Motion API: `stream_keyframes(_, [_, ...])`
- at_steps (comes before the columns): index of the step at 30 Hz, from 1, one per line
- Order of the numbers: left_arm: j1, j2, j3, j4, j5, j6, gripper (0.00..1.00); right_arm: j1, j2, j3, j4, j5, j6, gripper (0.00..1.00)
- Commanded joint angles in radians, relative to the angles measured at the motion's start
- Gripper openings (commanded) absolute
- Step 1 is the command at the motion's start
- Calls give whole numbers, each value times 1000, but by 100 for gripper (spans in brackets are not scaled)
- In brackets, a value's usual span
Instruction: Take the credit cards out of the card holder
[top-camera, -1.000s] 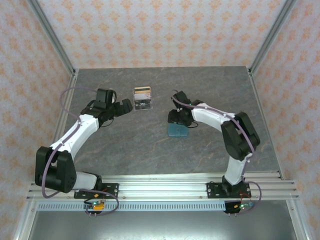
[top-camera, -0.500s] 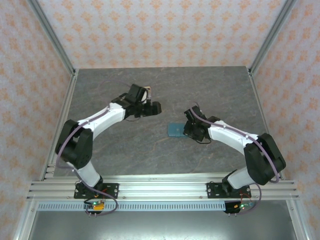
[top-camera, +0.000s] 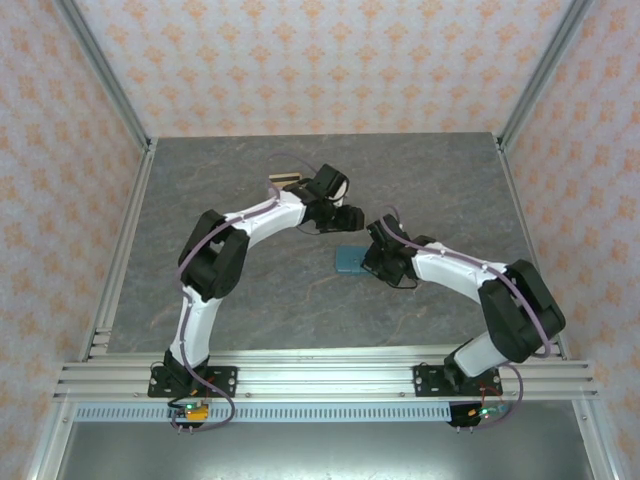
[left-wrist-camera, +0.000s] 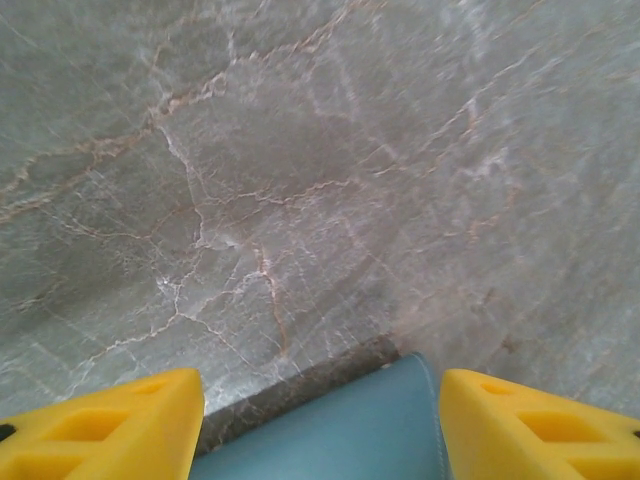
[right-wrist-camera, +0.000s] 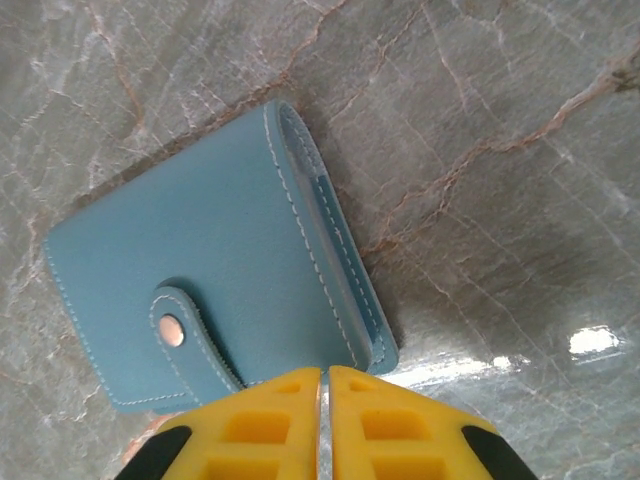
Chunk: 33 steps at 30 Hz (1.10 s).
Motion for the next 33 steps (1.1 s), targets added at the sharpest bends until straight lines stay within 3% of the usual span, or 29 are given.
stream_keyframes(1, [-7, 31, 39, -95, 14, -1, 64, -3, 24, -9, 23, 10, 25, 11])
stream_keyframes(4, [-11, 46, 42, -104, 24, -1, 64, -3, 41, -8, 32, 10, 29, 11])
stream_keyframes(14, [-25, -43, -107, -80, 43, -2, 40, -17, 85, 15, 16, 56, -4, 10])
stream_keyframes(21, [-31, -170, -258, -27, 86, -43, 36, -32, 140, 67, 31, 45, -54, 9])
stream_keyframes(24, [-49, -221, -327, -19, 81, -65, 36, -37, 191, 99, 68, -32, -78, 9])
stream_keyframes(27, [-63, -268, -388, -14, 46, -88, 36, -37, 226, 114, 107, -125, -65, 7])
stream_keyframes(33, [-59, -339, -464, 9, -47, -131, 37, -38, 161, 152, 16, -71, -120, 12])
